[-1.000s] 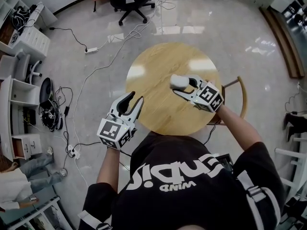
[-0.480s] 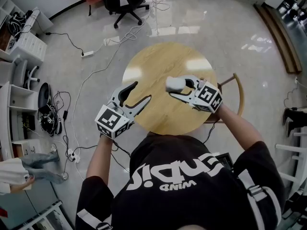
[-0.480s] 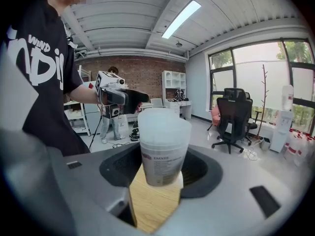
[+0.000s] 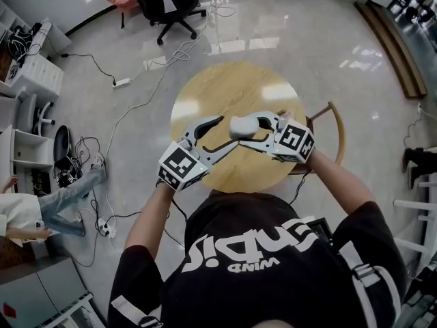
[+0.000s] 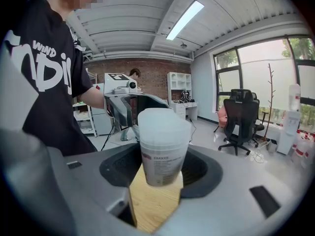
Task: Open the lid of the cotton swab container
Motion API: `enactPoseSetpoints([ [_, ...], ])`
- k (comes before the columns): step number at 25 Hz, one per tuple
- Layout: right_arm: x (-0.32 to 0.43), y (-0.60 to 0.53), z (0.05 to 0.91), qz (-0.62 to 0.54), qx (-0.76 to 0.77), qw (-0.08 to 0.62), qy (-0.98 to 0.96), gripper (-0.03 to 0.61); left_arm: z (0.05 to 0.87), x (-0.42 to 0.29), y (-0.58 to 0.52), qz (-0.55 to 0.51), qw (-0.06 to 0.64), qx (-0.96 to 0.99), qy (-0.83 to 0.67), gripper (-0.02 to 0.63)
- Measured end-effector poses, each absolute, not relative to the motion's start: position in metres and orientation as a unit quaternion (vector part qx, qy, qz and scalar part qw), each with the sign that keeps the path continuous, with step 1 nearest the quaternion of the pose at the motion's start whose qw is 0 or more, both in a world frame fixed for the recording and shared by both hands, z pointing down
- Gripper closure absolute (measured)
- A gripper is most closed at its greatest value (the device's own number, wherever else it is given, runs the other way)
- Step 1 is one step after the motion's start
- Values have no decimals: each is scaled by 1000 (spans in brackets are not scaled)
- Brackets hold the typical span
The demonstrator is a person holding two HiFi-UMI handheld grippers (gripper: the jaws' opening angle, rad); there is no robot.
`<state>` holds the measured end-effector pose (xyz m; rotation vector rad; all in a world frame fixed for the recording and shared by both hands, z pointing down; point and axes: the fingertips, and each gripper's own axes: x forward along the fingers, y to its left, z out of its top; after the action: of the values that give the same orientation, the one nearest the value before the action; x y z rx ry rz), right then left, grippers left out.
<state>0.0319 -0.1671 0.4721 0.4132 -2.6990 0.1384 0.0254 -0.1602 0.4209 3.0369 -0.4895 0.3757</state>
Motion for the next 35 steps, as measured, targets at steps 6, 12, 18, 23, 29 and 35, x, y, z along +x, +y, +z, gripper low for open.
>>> enactPoseSetpoints([
  [6,25,-146,472,42,125,203,-970,351,420,44,-146,115,19,985,-130,350],
  [12,19,-135,474,39,118,201,-972,351,421,53,-138,113,15,986,-118,350],
  [18,21,-132,471,44,119,193,-973,353,417,56,-135,108,4,987,-116,350],
  [23,18,-130,471,42,121,197,-972,353,419,53,-134,117,16,987,-113,351],
  [29,19,-129,475,47,123,196,-972,354,423,53,-134,127,34,985,-111,351],
  [35,18,-130,480,25,130,211,-969,356,423,53,-136,107,93,984,-107,354],
])
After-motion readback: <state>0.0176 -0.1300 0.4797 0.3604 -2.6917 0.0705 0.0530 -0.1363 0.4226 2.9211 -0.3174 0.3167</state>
